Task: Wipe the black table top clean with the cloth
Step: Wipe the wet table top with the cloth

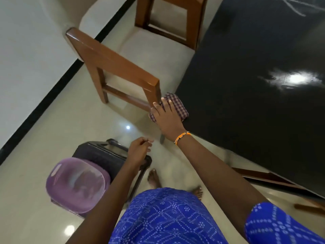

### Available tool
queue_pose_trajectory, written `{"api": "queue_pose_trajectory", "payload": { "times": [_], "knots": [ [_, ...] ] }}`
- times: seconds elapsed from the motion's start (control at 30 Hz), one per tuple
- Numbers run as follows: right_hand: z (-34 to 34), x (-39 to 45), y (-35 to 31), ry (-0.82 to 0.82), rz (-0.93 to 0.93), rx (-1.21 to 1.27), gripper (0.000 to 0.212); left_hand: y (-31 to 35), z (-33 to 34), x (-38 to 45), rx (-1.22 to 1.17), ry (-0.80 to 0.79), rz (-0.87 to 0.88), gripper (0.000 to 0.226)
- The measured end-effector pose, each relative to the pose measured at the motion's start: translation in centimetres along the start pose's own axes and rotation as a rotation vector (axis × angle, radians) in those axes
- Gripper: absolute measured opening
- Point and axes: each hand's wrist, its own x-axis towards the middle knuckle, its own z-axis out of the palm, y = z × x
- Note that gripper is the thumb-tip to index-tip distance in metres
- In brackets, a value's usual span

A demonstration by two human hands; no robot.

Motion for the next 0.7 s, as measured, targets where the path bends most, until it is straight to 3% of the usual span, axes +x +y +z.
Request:
{"api": "queue_pose_trajectory", "payload": {
  "times": [0.17,0.33,0.47,0.57,0.7],
  "knots": [
    [0.6,-1.9,0.9,0.029,0.012,-0.003,0.073,-0.2,0.5,-0.5,0.002,-0.041,-0.009,0.023],
    [1.9,-6.3,3.6,0.084,0.066,0.091,0.068,0.1,2.1,-0.3,0.054,-0.158,0.011,0.020],
    [4.0,-13.4,7.0,0.147,0.205,0.105,0.075,0.5,3.2,-0.2,0.096,-0.273,0.019,0.019],
    [4.8,-18.6,9.6,0.080,0.335,0.099,0.085,0.8,4.0,-0.3,0.085,-0.314,0.023,0.019],
    [4.9,-19.4,8.6,0.111,0.462,0.161,0.081,0.8,4.8,-0.5,0.064,-0.336,-0.003,0.021]
  ]
}}
